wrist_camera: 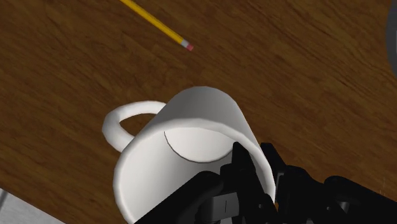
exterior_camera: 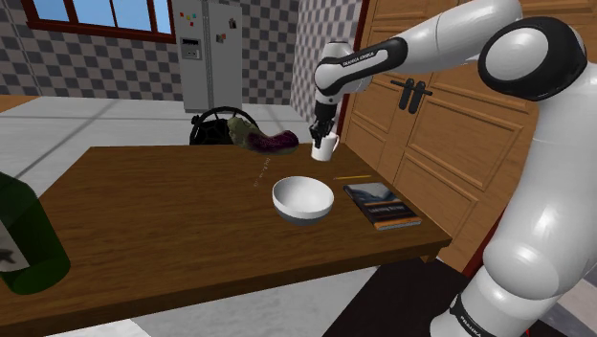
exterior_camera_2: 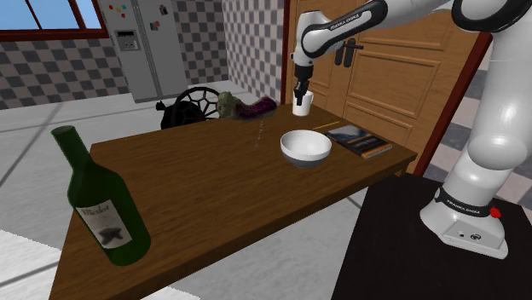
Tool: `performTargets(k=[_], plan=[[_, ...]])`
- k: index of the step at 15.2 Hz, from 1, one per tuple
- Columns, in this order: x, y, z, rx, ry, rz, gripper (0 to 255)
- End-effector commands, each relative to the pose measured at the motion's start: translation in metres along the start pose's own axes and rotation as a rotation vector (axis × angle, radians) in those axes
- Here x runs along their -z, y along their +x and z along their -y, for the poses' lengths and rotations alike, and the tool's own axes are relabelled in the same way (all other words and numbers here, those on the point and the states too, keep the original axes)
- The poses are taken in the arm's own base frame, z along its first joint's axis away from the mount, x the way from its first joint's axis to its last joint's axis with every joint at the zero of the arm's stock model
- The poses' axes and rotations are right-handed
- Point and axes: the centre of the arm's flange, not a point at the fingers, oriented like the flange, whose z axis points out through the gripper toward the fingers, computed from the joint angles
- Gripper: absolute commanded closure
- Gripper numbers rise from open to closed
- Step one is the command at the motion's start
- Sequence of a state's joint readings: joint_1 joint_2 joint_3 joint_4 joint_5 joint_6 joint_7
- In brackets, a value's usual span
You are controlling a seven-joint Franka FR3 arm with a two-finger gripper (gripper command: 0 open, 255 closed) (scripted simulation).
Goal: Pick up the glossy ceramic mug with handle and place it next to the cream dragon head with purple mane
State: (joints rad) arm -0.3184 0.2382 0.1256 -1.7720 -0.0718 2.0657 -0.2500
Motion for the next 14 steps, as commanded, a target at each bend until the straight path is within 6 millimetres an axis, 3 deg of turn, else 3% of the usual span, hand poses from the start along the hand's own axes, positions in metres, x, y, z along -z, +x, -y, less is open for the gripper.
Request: performTargets(k=[1,12,14], plan=[[-0.011,0.000,0.001,0.000,0.000,-0.001,255],[-0.070,-0.003,0.003,0.000,0.000,-0.001,255],[-0.070,-0.003,0.003,0.000,0.000,-0.001,255]])
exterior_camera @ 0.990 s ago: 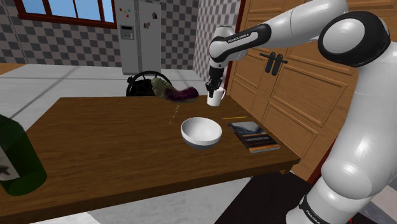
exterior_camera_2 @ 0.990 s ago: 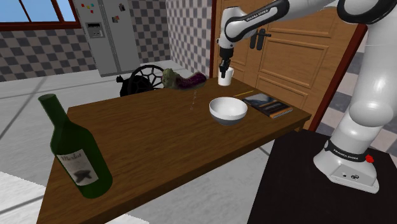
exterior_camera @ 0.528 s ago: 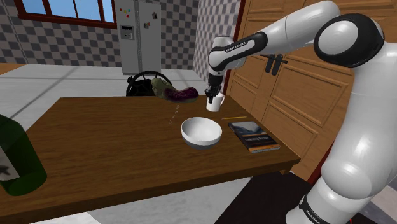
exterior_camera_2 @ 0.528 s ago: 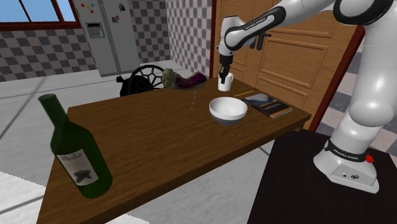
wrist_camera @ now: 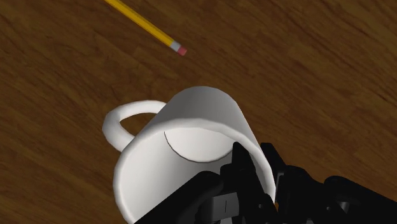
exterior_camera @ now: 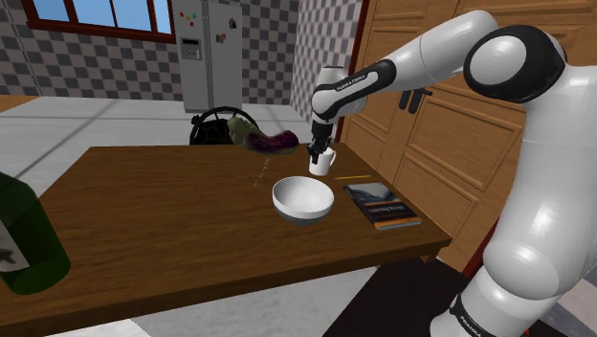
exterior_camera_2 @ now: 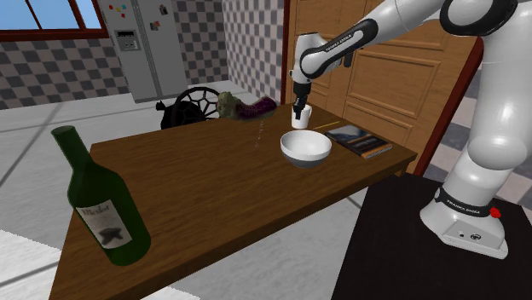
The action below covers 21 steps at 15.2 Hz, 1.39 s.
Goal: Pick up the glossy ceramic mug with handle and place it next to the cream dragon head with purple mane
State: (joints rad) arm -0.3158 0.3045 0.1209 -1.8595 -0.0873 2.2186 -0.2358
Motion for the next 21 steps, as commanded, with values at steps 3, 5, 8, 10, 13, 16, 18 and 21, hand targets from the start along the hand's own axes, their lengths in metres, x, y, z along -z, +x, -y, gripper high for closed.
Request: performTargets(k=[3,5,8,10,13,16,18,21], plan=[[-0.001,0.000,0.000,0.000,0.000,-0.001,255],[-0.001,0.000,0.000,0.000,0.000,-0.001,255],[-0.001,0.000,0.000,0.000,0.000,-0.001,0],[-0.001,0.000,0.000,0.000,0.000,-0.001,0],[0.012,0.000,0.000,0.000,0.000,-0.001,0],[0.049,0.000,0.000,0.000,0.000,-0.001,0],[0.049,0.000,0.000,0.000,0.000,-0.001,0],[0.049,0.000,0.000,0.000,0.000,-0.001,0]])
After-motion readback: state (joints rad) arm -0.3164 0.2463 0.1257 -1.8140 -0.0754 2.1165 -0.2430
